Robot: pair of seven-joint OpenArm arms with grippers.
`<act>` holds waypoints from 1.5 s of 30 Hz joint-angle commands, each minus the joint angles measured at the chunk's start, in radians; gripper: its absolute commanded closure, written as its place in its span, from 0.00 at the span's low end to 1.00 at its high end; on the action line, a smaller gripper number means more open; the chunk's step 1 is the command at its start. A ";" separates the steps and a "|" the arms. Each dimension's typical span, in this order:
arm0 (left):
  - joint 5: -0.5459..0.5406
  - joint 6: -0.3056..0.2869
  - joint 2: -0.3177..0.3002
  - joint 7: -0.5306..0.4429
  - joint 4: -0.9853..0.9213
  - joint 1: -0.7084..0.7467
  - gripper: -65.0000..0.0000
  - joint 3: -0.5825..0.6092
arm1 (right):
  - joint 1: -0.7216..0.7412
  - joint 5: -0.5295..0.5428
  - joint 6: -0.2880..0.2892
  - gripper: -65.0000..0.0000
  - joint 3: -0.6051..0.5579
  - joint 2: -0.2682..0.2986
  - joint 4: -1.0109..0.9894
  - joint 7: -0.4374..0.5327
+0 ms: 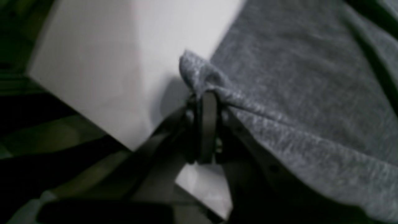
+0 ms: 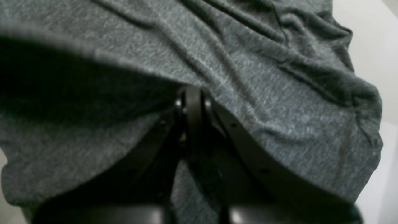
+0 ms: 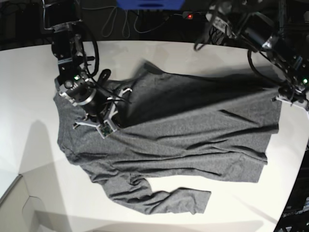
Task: Layout the t-shirt on the table in an organized manner, then fold the t-shirt properly
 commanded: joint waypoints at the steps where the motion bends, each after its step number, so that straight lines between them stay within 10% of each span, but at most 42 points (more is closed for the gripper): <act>1: 0.005 0.001 -0.007 -0.019 0.018 -0.025 1.00 -0.001 | 0.016 0.012 0.000 1.00 0.002 0.002 0.017 0.028; 5: 0.013 0.014 -0.003 -0.022 -0.032 -0.084 1.00 -0.001 | 0.015 0.012 0.000 1.00 0.002 0.002 0.017 0.028; 20: -0.254 0.469 -0.003 -0.121 -0.212 -0.157 1.00 -0.070 | 0.007 0.012 0.000 1.00 0.002 0.002 0.022 0.028; 45: -0.428 0.482 0.105 0.062 0.204 0.039 1.00 -0.186 | 0.007 0.012 0.000 1.00 -0.008 0.002 0.022 0.028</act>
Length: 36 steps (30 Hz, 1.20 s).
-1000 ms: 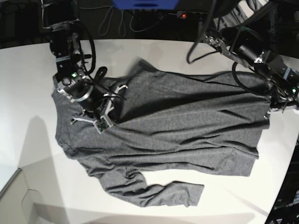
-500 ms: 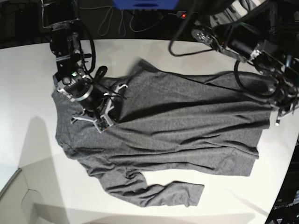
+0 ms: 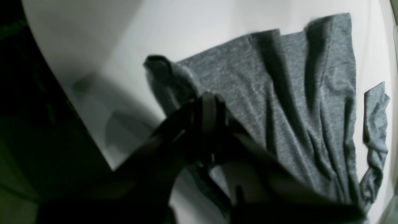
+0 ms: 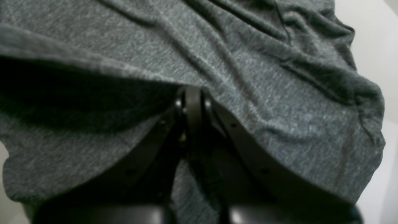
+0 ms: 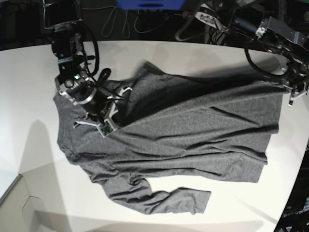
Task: Layout the t-shirt on the table in an organized manner, then fold the t-shirt properly
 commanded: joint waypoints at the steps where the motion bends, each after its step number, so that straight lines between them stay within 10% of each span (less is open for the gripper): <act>1: -0.009 0.002 -0.001 -0.003 0.023 -0.012 1.00 -0.032 | 0.013 0.013 0.000 1.00 -0.008 0.001 0.020 0.029; 36: 0.068 0.035 -0.070 -0.209 -0.431 -0.227 1.00 -0.073 | 0.012 0.011 0.000 1.00 -0.020 0.001 0.016 0.029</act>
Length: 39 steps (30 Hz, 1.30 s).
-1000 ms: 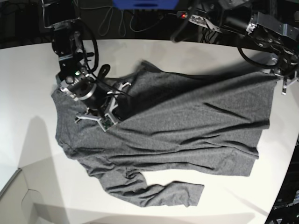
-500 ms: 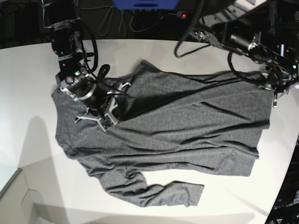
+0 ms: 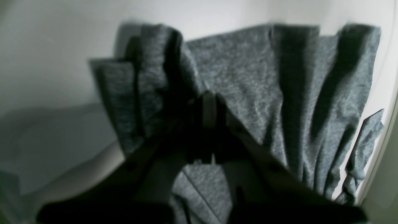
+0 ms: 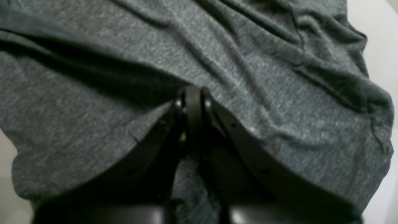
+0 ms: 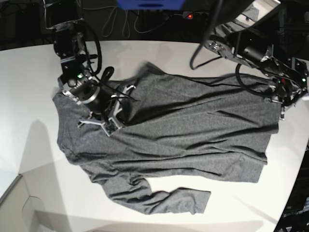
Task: Layout the t-shirt on the table in an organized manner, then fold the t-shirt properly
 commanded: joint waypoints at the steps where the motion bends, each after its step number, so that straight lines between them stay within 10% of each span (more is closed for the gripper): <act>1: -0.012 0.003 -0.014 -0.017 0.014 -0.022 1.00 0.006 | 0.012 0.010 0.000 1.00 0.003 0.002 0.016 0.027; 7: -0.018 0.000 -0.015 -0.017 -0.042 -0.050 0.96 0.006 | 0.012 0.010 0.000 1.00 0.003 0.002 0.015 0.024; 13: -0.021 -0.004 -0.026 -0.008 -0.038 -0.053 0.68 0.008 | 0.005 0.009 0.000 1.00 0.003 0.002 0.015 0.025; 39: -0.239 -0.009 -0.080 0.004 0.053 -0.079 0.66 0.005 | 0.004 0.009 0.000 1.00 0.003 0.004 0.015 0.022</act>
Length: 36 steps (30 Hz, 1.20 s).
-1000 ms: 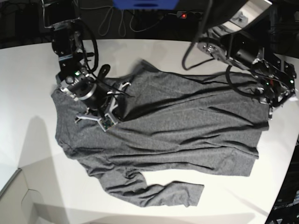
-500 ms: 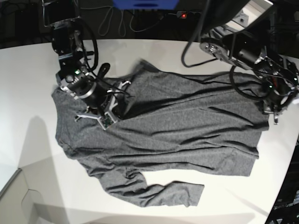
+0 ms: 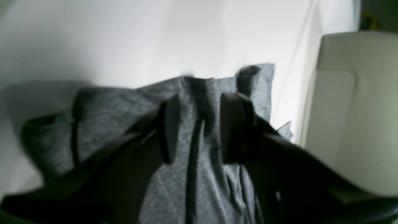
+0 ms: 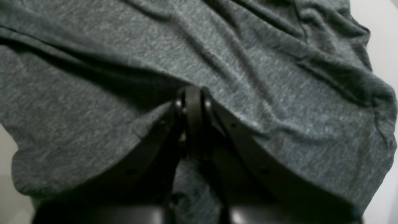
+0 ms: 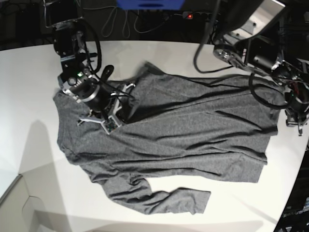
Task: Layout the t-shirt on the table in an organized manner, then fold the t-shirt properly
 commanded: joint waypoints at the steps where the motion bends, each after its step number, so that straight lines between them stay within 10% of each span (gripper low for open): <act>1: -0.034 -0.004 -0.019 0.022 0.024 -0.004 0.66 0.006 | 0.015 0.009 0.000 1.00 0.002 0.003 0.015 0.024; 7: -0.121 -0.029 -0.058 0.068 0.035 0.137 0.67 0.007 | 0.015 0.009 0.000 1.00 0.008 0.003 0.017 0.023; 17: -0.135 -0.296 -0.130 0.072 0.035 0.317 0.67 0.009 | -0.004 0.009 -0.003 0.94 0.012 0.003 0.020 0.023; 26: -0.187 -0.302 -0.140 0.072 0.033 0.336 0.67 0.007 | -0.025 0.009 -0.004 0.42 0.021 0.003 0.055 0.027; 36: -0.210 -0.302 -0.137 0.016 0.021 0.347 0.59 0.119 | -0.151 0.009 -0.004 0.40 0.122 -0.040 0.187 0.030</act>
